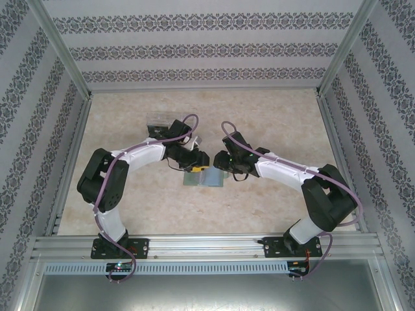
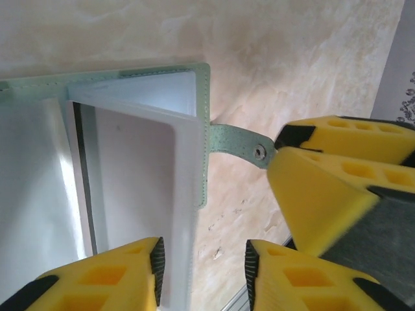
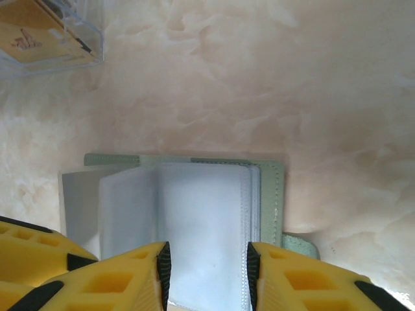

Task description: Take the credit cards out of the card holder

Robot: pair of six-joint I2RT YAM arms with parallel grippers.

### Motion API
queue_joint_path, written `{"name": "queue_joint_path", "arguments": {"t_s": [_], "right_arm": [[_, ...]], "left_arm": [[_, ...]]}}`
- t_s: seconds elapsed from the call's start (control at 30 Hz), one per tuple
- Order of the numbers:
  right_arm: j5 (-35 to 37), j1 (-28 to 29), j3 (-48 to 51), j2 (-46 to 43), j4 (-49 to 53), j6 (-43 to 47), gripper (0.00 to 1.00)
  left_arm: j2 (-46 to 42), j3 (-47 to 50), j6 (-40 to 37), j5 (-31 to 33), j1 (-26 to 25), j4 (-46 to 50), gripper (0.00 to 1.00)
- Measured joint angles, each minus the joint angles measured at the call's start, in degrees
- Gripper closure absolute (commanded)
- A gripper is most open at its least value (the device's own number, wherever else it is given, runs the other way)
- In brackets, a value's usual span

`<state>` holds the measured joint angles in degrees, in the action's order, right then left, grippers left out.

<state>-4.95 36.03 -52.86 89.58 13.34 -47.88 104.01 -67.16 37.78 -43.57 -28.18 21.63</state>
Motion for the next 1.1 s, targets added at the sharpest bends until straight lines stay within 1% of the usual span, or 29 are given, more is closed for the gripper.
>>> {"name": "queue_joint_path", "arguments": {"t_s": [0.13,0.3,0.4,0.47,0.6,0.77,1.1], "right_arm": [[-0.1,-0.3,0.1,-0.1,-0.4,0.0,0.6],[-0.1,-0.3,0.1,-0.1,-0.8,0.0,0.61],[-0.4,-0.3,0.1,-0.1,-1.0,-0.1,0.63],[-0.9,-0.3,0.1,0.4,-1.1,0.1,0.67],[-2.1,-0.1,-1.4,4.1,-0.7,0.3,0.73],[-2.7,1.3,-2.9,8.6,0.2,0.2,0.75],[-3.4,1.6,-4.0,11.6,1.3,0.2,0.75]], "left_arm": [[2.3,-1.2,-0.1,-0.4,-0.2,0.5,0.54],[2.5,-2.6,-0.6,0.2,-0.7,1.9,0.54],[2.5,-3.4,-1.5,2.2,-0.7,3.4,0.57],[2.5,-3.5,-1.6,3.8,-0.6,3.9,0.62],[2.5,-2.8,-1.0,5.3,-0.5,3.7,0.69],[3.5,-1.3,0.4,6.0,-0.2,2.8,0.7],[6.8,-0.8,1.3,6.6,-0.2,1.9,0.7]]}}
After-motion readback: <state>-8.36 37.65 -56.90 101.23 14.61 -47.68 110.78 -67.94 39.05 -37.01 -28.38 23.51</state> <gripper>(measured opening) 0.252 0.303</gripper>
